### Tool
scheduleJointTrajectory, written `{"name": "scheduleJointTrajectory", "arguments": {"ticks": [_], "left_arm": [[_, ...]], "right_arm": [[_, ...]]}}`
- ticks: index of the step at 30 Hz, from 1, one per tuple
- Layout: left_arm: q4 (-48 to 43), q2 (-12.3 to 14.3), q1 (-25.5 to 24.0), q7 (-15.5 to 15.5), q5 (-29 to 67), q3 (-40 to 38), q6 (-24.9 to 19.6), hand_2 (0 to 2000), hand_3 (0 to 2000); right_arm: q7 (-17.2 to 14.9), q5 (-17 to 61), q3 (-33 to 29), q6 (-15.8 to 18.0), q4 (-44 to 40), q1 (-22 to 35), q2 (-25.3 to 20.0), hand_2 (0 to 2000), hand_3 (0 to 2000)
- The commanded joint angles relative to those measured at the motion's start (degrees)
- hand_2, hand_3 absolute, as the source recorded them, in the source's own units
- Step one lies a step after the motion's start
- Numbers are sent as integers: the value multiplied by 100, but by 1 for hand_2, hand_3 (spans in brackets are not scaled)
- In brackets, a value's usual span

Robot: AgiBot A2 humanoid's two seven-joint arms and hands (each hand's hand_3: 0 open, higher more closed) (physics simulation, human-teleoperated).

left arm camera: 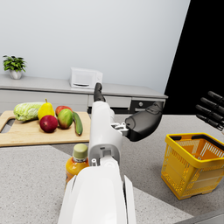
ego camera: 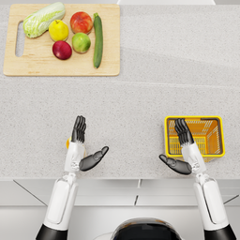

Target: Pick up the lemon tea and place it into the yellow basket

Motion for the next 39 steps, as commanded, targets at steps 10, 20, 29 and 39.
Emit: {"name": "scheduleJointTrajectory", "arguments": {"ticks": [10, 20, 29, 39], "left_arm": [[0, 0, 0, 0, 0, 0, 0, 0, 0], [236, 188, 179, -520, 0, -770, -522, 0, 0], [660, 253, -99, -574, 1748, -1173, -575, 0, 0], [2743, 390, -31, -576, 1912, -778, -578, 0, 0]], "right_arm": [[0, 0, 0, 0, 0, 0, 0, 0, 0], [522, 251, -805, -516, 250, 133, -182, 0, 0], [576, 1797, -1518, -569, 607, 25, -266, 0, 0], [578, 1915, -1354, -571, 605, 26, -363, 0, 0]]}}
